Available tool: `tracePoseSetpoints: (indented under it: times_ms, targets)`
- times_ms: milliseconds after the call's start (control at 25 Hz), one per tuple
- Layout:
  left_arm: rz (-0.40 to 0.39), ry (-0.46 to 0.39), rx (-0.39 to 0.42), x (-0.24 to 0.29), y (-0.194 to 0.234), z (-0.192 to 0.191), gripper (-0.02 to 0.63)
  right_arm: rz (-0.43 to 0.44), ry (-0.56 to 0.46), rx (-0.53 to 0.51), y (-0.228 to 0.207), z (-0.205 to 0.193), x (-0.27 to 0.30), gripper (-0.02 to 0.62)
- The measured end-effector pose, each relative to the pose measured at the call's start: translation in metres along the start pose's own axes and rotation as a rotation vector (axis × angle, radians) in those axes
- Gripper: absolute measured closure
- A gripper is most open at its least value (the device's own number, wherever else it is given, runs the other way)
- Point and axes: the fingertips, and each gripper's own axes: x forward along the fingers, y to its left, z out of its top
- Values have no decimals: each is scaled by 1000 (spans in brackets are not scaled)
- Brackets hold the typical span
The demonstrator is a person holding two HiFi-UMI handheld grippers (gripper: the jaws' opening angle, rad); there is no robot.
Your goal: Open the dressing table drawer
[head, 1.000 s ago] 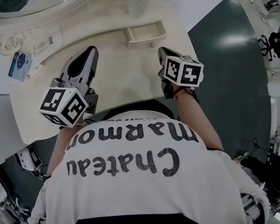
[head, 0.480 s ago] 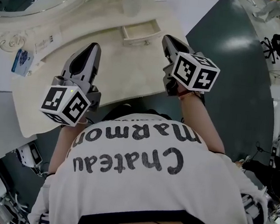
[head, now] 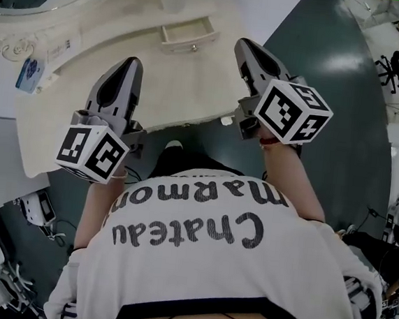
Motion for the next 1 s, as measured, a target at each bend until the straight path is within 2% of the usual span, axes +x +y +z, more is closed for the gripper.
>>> tracePoseSetpoints:
  times_ms: [240,480,1000]
  targets:
    - [30,-29,15,-15,-18,3,583,64,-20,-46,16,13,-17,568]
    - [62,-53,39,-32,-40,7,583,120,-61,-34,25,22,-38,568]
    - [109,-82,78,-73,-91,-4,583,153,-81,-82,33,13,-93,568]
